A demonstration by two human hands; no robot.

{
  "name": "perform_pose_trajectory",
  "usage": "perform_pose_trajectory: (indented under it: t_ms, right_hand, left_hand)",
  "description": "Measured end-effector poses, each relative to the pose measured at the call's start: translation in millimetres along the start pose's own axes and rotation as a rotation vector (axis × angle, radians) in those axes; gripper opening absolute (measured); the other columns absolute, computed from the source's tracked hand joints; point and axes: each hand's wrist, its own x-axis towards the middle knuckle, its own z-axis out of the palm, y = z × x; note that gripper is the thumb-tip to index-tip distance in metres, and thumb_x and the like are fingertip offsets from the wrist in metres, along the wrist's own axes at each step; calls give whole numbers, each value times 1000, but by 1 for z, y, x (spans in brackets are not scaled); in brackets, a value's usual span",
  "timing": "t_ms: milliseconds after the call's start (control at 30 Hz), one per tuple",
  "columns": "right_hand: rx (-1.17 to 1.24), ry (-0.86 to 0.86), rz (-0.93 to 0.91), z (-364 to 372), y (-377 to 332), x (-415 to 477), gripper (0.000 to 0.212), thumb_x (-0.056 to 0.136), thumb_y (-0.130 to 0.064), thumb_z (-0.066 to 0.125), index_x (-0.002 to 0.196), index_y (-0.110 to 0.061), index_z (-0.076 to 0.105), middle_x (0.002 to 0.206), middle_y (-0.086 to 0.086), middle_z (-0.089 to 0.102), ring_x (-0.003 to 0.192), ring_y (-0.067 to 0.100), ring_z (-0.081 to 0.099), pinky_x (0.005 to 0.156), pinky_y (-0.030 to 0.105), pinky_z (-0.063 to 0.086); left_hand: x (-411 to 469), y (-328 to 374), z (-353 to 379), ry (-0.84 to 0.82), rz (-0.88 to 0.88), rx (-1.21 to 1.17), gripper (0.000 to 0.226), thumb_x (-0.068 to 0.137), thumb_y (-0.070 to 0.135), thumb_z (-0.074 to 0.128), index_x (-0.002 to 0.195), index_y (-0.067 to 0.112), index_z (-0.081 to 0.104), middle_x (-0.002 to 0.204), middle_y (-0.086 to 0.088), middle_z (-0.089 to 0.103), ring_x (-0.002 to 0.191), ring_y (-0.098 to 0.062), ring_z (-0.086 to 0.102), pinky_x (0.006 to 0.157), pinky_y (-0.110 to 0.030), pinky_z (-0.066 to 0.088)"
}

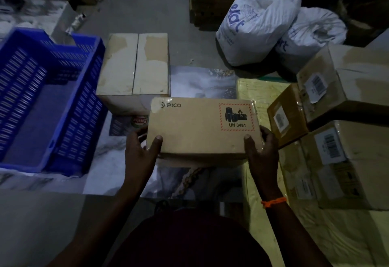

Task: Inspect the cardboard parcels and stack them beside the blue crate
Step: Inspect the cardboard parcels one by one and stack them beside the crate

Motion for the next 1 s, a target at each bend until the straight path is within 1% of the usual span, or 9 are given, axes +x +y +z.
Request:
perform_pose_trajectory:
  t_ms: [100, 133, 200, 267, 333, 533, 667, 800, 1000]
  right_hand:
    - [-386, -44, -391, 10, -15, 5, 70, 97, -41, 56, 158, -15, 33, 163, 12, 32, 152, 31, 29, 119, 57, 34]
    - [-485, -113, -477, 17, -23, 7, 71, 100, -44, 50, 160, -12, 30, 166, 13, 28, 155, 31, 23, 123, 55, 26]
    - [-632, -246, -521, 33, -32, 8, 76, 101, -54, 36, 161, -10, 26, 169, 13, 24, 156, 30, 19, 126, 53, 17]
    - [-743, -277, -520, 45, -32, 9, 78, 100, -59, 27, 162, -11, 26, 170, 11, 22, 157, 30, 20, 126, 53, 13]
    - [-797, -246, -520, 48, -30, 8, 77, 101, -60, 23, 161, -12, 28, 169, 10, 23, 157, 28, 21, 127, 53, 11]
    - [-801, -226, -527, 49, -31, 8, 76, 101, -58, 26, 160, -11, 32, 168, 10, 26, 156, 27, 25, 126, 53, 13]
    - [-740, -289, -586, 39, -29, 1, 69, 103, -53, 32, 158, -10, 38, 166, 11, 33, 155, 26, 26, 125, 53, 19]
    - [-720, -297, -782, 28, -22, -18, 56, 103, -44, 42, 146, -9, 55, 153, 10, 53, 145, 27, 46, 116, 56, 37]
    - [-723, -235, -808, 26, -9, -33, 56, 103, -43, 43, 148, -11, 54, 156, 6, 50, 147, 24, 43, 121, 53, 26]
  left_hand:
    - [12, 10, 9, -30, 430, 292, 59, 95, 25, 58, 148, 7, 41, 152, -15, 41, 140, -30, 41, 114, -42, 39]
    - [17, 15, 15, -71, 542, 416, 59, 96, 23, 56, 150, 8, 41, 156, -16, 38, 144, -33, 37, 117, -44, 34]
    - [25, 20, 31, -194, 654, 655, 55, 101, 34, 47, 150, 11, 42, 160, -16, 37, 148, -36, 33, 117, -52, 29]
    - [29, 20, 42, -305, 619, 845, 63, 102, 49, 33, 153, 13, 41, 162, -14, 34, 149, -35, 33, 117, -58, 27]
    - [31, 14, 44, -344, 596, 931, 65, 103, 51, 27, 155, 15, 40, 164, -11, 31, 150, -33, 32, 118, -57, 25]
    - [32, 16, 44, -384, 568, 956, 65, 102, 48, 24, 157, 15, 37, 165, -10, 28, 152, -32, 27, 120, -57, 21]
    - [21, 19, 36, -392, 596, 919, 63, 103, 46, 29, 155, 12, 39, 164, -11, 29, 151, -31, 30, 119, -58, 23]
    - [-2, 7, 23, -403, 729, 901, 61, 102, 44, 38, 155, 13, 38, 164, -10, 30, 151, -27, 29, 121, -54, 25]
    - [-8, -6, 18, -407, 751, 956, 68, 101, 51, 40, 157, 12, 36, 166, -9, 28, 153, -27, 26, 121, -48, 22]
